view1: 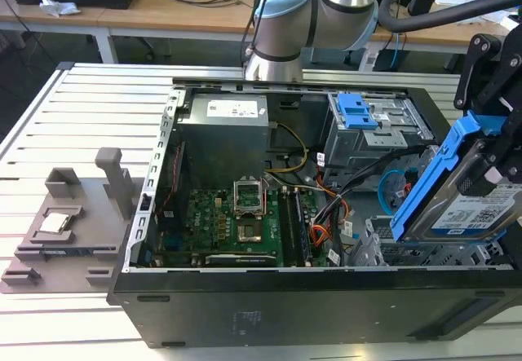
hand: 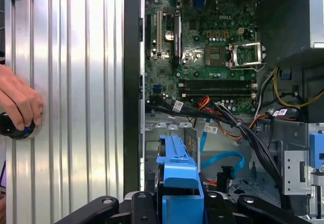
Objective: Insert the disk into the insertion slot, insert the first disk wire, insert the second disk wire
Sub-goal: 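Insert the disk into the insertion slot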
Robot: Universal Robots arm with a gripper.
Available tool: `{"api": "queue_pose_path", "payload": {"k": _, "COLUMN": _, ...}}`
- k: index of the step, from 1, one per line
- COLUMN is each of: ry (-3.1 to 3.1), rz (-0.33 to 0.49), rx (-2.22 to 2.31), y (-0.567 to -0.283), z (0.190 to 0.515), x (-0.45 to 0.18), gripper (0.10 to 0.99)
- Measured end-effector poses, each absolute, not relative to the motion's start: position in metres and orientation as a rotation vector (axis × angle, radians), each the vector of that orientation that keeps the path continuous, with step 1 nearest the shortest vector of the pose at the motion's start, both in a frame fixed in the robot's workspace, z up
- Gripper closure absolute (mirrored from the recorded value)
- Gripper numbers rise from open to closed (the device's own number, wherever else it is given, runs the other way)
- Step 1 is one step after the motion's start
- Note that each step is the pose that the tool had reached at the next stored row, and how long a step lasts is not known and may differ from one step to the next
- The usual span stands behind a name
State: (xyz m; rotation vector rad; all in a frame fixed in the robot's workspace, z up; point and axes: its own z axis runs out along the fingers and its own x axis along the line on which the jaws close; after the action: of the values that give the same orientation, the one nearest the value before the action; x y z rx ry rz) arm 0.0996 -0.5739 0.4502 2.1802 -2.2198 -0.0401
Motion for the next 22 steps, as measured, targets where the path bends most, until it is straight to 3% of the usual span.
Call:
{"api": "queue_pose_path", "payload": {"k": 9, "ry": -2.22, "rz": -0.04, "rx": 2.18, "y": -0.558, "z": 0.449, "x": 0.098, "gripper": 0.722}}
{"api": "queue_pose_path", "payload": {"k": 22, "ry": -2.22, "rz": -0.04, "rx": 2.18, "y": -0.556, "z": 0.441, "x": 0.094, "gripper": 0.722}}
